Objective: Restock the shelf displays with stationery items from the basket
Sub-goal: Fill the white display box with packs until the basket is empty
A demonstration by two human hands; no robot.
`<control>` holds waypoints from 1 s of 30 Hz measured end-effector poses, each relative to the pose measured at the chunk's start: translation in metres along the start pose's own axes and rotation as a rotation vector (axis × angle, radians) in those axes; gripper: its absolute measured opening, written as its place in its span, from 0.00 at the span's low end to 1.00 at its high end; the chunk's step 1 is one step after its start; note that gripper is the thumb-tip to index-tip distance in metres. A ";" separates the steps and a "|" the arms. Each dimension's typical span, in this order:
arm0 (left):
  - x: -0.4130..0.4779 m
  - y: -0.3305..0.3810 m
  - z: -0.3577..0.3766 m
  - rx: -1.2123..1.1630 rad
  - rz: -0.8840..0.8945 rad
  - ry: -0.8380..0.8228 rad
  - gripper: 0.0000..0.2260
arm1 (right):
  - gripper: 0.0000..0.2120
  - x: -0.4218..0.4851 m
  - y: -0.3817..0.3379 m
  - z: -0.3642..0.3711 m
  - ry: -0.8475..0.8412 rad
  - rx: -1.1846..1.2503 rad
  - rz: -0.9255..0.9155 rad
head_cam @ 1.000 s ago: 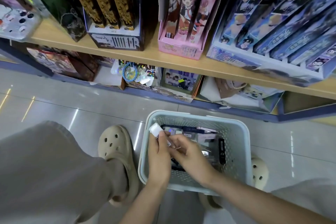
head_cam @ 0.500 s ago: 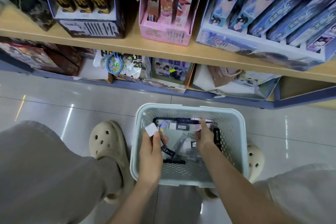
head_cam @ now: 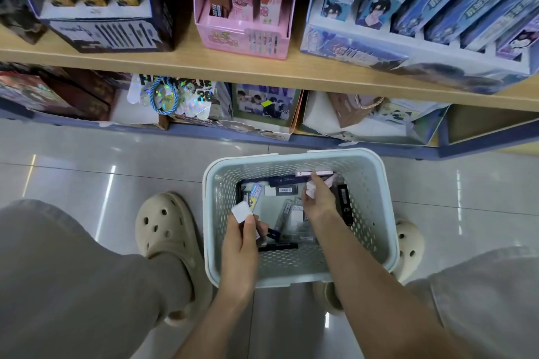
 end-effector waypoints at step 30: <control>0.000 0.052 -0.006 -0.245 -0.018 -0.297 0.13 | 0.10 -0.207 0.033 0.064 -0.978 -1.414 -0.214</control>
Point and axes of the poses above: each hand's wrist, its own x-axis towards the middle knuckle, its own z-axis out of the palm, y = z × x, the point moved 10 cm from there along x, towards the middle knuckle, and after that the axes turned 15 degrees about x, right-handed, at the moved point
